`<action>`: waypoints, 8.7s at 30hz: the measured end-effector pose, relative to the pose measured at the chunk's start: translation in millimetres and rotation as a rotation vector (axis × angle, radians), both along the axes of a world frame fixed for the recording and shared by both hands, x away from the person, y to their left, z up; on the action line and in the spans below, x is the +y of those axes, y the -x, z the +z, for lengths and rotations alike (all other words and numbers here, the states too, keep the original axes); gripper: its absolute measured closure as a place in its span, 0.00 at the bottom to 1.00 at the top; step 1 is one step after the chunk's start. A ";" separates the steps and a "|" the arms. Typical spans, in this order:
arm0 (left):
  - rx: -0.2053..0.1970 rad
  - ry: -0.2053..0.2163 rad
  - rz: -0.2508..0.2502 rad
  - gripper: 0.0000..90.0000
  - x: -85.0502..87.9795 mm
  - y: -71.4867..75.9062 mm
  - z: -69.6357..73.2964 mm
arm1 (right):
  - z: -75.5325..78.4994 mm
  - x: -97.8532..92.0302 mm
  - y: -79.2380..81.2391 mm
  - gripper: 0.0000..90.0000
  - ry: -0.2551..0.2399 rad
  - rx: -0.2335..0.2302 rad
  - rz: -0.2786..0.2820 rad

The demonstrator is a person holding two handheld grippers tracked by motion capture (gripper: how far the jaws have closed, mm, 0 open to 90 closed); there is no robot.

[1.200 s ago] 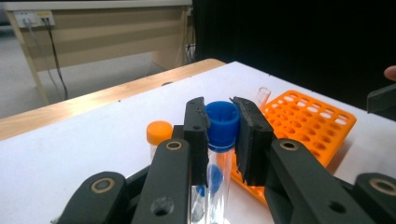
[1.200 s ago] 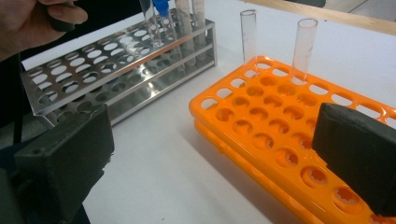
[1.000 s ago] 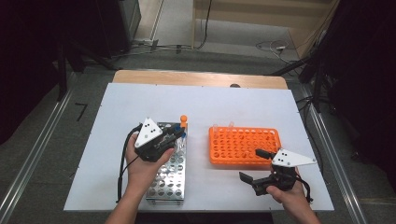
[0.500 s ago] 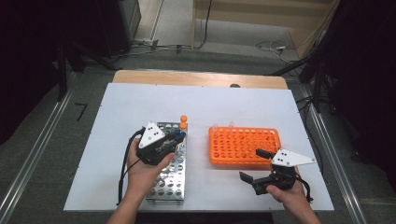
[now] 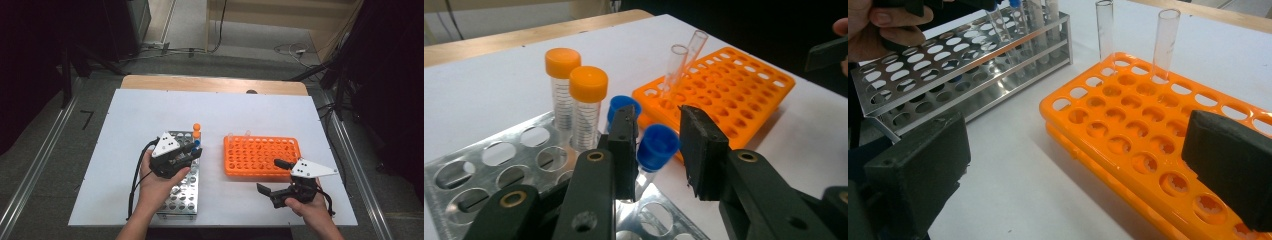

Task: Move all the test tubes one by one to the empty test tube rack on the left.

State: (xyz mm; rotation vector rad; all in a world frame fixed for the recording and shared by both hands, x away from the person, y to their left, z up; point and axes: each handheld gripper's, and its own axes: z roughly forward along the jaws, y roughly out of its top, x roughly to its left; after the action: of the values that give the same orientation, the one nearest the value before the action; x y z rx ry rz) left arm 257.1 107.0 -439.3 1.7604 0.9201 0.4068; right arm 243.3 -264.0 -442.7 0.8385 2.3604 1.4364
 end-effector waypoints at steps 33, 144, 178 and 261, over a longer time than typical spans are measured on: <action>-0.028 0.094 -0.014 0.02 24.7 37.1 8.0 | 6.5 11.1 -39.2 0.05 0.001 0.012 -0.110; -0.120 0.063 -0.262 0.36 -56.4 33.8 36.6 | 2.9 70.2 3.7 0.82 0.003 0.036 0.062; -0.111 -0.022 -0.372 0.86 -77.7 35.6 25.7 | 6.6 83.9 10.7 0.81 -0.004 0.064 0.180; -0.078 -0.051 0.032 0.85 2.0 23.3 0.2 | 0.4 -14.1 -2.8 0.00 -0.028 0.029 -0.017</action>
State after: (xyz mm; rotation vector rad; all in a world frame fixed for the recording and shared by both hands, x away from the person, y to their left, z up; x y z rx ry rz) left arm 233.8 109.0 -439.1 1.7653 0.8906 0.5206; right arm 246.0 -278.1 -442.3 0.8896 2.3534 1.4642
